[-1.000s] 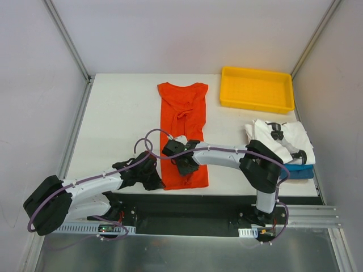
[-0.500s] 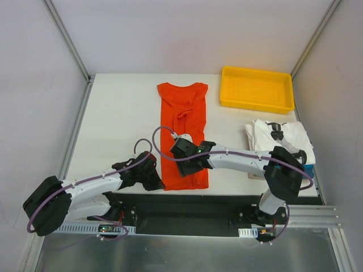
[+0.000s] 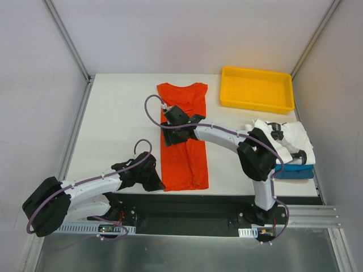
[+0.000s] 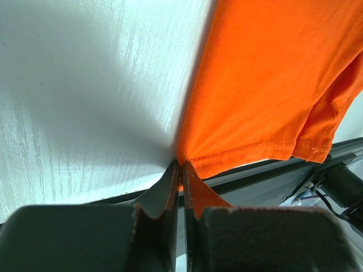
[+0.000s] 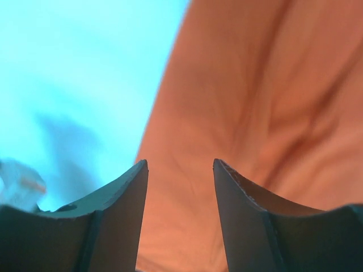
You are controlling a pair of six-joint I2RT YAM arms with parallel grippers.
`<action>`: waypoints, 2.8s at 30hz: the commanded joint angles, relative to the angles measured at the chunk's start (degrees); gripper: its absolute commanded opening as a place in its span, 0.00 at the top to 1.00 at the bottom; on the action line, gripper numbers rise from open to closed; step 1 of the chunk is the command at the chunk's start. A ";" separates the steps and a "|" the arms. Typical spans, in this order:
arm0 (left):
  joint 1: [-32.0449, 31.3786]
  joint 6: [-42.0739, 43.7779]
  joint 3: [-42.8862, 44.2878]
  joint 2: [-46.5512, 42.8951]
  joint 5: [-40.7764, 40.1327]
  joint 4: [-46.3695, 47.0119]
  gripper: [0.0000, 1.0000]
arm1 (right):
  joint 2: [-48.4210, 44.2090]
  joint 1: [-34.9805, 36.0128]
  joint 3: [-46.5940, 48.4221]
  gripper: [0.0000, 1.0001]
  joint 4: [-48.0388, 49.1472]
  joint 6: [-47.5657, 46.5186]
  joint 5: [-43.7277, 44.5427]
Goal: Fold and stack the t-shirts
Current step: Rotate the tshirt 90 degrees, then grab the bottom of the folded rectangular tshirt with both arms
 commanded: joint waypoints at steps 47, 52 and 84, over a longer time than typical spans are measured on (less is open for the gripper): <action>-0.81 2.87 -2.63 -5.12 1.42 -4.49 1.00 | -46.22 -1.24 -46.04 0.01 -1.20 11.66 1.28; -0.81 2.43 -3.07 -4.85 1.77 -4.49 1.00 | -43.51 4.39 -48.77 0.10 -2.97 18.96 0.21; -0.63 9.46 6.41 -15.93 -0.68 -13.45 1.00 | -40.78 12.58 -33.67 0.99 -15.80 14.85 7.24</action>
